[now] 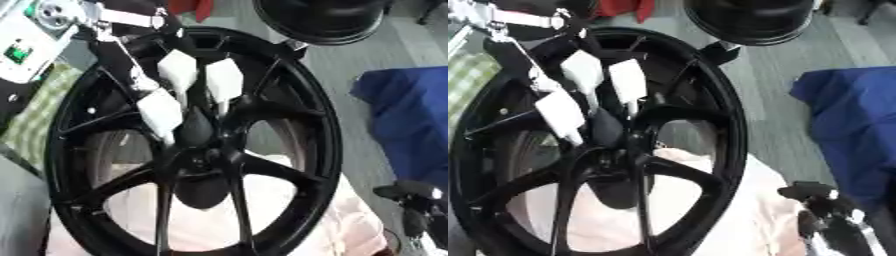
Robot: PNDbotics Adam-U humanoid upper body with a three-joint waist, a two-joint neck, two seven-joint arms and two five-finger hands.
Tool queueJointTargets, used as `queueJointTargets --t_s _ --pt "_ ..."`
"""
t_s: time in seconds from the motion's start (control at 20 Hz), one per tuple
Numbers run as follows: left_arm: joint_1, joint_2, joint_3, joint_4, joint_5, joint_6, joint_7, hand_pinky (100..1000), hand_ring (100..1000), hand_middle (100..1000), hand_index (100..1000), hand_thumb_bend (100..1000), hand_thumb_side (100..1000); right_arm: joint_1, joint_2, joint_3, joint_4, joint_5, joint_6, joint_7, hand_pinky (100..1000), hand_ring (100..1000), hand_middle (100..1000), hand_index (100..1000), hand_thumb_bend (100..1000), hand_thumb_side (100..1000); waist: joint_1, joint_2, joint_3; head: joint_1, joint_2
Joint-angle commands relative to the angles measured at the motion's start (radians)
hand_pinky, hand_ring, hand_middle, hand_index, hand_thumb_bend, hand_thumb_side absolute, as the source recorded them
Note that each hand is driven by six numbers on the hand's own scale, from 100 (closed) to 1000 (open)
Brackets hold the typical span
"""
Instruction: Pull the pin out of the wheel hub.
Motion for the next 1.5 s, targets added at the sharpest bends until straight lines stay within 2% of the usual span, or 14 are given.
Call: queueJointTargets --t_s 0.05,0.5,0.8,1.15,1.5 --pt "-0.021 0.009 0.000 -0.002 0.003 -0.035 -0.024 853 725 676 822 277 195 -0.001 0.000 -0.003 -0.012 0.000 0.004 -0.007 822 751 634 781 100 342 0.001 -0.014 -0.001 0.003 -0.005" --pt "-0.025 0.006 0.006 -0.003 0.028 -0.029 -0.024 838 658 578 756 195 150 -0.003 0.008 -0.004 -0.012 0.004 0.013 -0.014 823 751 633 782 100 344 -0.001 -0.012 -0.001 0.002 -0.004" --pt "-0.030 0.007 0.020 -0.013 0.057 -0.010 -0.024 811 559 438 618 106 108 -0.003 0.010 -0.003 -0.012 0.005 0.017 -0.017 824 752 634 784 100 349 -0.001 -0.014 0.000 0.001 -0.003" --pt "-0.038 0.011 0.046 -0.023 0.088 0.027 -0.024 795 522 378 557 100 143 -0.001 0.011 -0.004 -0.012 0.005 0.018 -0.017 825 752 634 784 100 353 -0.001 -0.019 0.001 0.000 -0.002" --pt "-0.052 0.018 0.085 -0.029 0.107 0.073 -0.021 780 497 344 524 100 137 0.001 0.011 -0.006 -0.012 0.000 0.020 -0.017 826 751 633 785 100 354 0.000 -0.023 0.004 -0.002 -0.001"
